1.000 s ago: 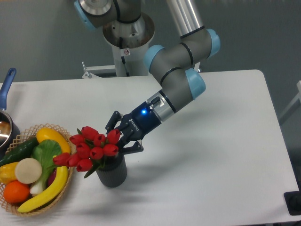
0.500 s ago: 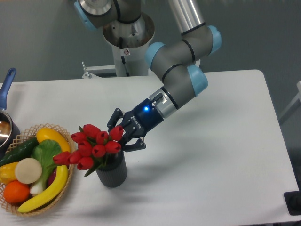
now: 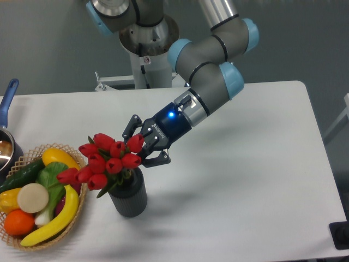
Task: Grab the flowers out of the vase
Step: 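Close the gripper on the tulip stems, then lift the gripped tulips up and out of the grey vase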
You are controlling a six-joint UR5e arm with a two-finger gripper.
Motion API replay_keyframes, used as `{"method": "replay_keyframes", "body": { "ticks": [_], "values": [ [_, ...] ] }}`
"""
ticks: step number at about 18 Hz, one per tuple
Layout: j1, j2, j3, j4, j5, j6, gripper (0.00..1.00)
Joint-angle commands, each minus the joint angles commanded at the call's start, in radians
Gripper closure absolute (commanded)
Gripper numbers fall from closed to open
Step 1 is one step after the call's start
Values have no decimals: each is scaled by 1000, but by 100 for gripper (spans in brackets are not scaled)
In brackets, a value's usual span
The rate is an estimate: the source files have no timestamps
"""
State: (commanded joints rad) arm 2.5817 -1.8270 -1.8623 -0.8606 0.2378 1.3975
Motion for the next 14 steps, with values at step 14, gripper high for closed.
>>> {"method": "replay_keyframes", "body": {
  "ticks": [14],
  "values": [
    [3,26,87,0,-71,-126,64]
  ]
}}
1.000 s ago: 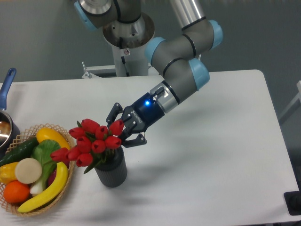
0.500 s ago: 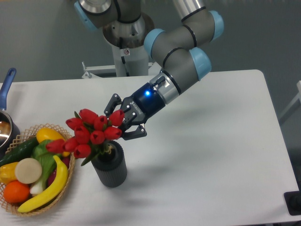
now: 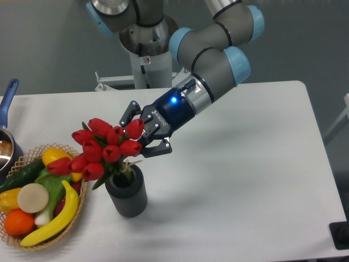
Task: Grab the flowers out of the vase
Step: 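Lift the gripped tulips up and out of the grey vase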
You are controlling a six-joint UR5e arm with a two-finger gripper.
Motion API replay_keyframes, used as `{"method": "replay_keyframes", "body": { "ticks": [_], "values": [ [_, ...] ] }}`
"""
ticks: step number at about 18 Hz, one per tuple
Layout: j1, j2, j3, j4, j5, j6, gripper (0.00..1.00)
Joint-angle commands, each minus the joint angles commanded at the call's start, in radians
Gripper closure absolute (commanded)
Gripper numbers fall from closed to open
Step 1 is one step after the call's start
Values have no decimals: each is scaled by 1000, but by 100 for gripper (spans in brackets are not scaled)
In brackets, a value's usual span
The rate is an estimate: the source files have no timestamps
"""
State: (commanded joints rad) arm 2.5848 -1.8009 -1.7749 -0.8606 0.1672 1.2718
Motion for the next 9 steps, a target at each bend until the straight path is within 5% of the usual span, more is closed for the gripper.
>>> {"method": "replay_keyframes", "body": {
  "ticks": [9],
  "values": [
    [2,20,72,0,0,-123,64]
  ]
}}
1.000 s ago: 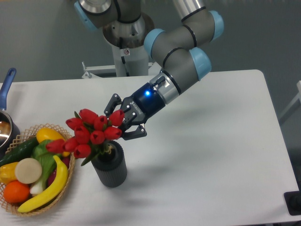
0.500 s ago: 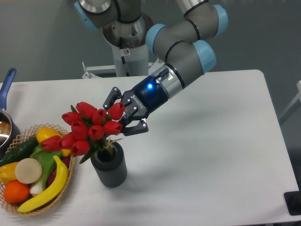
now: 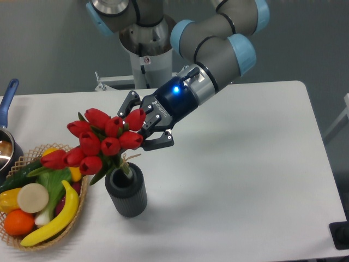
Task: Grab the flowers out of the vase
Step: 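Lift the gripped tulips up and out of the grey vase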
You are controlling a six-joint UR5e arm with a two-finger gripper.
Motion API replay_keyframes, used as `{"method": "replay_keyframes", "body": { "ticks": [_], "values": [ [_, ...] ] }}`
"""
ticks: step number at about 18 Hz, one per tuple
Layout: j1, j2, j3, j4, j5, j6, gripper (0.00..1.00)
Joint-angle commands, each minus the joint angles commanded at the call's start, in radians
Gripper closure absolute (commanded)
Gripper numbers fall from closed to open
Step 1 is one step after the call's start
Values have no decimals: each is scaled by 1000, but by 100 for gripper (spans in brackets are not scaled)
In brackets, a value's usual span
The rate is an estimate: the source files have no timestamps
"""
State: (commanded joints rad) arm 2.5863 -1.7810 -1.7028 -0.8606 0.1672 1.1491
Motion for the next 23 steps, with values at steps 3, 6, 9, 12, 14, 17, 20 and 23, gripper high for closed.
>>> {"method": "replay_keyframes", "body": {
  "ticks": [3,6,9,12,14,17,20,23],
  "values": [
    [3,9,29,0,0,-74,64],
    [2,25,43,0,0,-94,64],
    [5,28,58,-2,0,-115,64],
    [27,26,83,-2,0,-134,64],
    [57,28,84,-2,2,-135,64],
    [118,26,84,-2,2,-134,64],
    [201,22,84,0,-2,-124,64],
    [305,3,86,2,-24,-111,64]
  ]
}}
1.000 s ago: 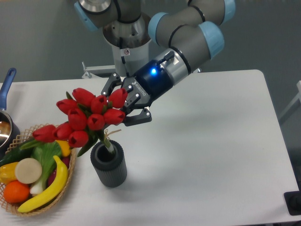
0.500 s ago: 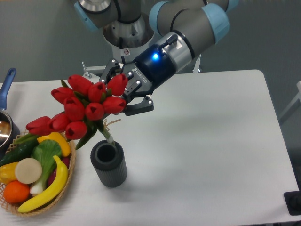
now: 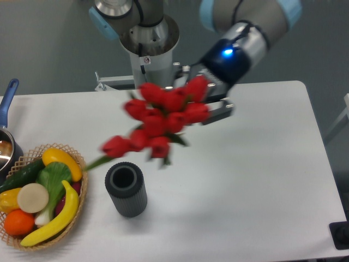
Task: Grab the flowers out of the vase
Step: 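Lift the gripped tulips up and out of the grey vase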
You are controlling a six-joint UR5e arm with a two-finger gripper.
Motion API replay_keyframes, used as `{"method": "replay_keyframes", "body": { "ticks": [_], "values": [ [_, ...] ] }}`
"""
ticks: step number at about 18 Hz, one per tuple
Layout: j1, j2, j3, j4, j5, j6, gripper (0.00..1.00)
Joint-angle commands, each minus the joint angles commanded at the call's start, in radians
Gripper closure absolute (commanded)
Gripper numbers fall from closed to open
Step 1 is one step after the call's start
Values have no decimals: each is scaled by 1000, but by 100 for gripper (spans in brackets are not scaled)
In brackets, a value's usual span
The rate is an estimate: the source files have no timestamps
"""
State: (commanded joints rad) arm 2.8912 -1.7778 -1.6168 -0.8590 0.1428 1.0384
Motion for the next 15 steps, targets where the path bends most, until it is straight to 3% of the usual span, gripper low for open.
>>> {"method": "replay_keyframes", "body": {
  "ticks": [6,15],
  "values": [
    [92,-58,-3,5,-48,110,64],
    [152,-55,-43,6,-43,115,64]
  ]
}}
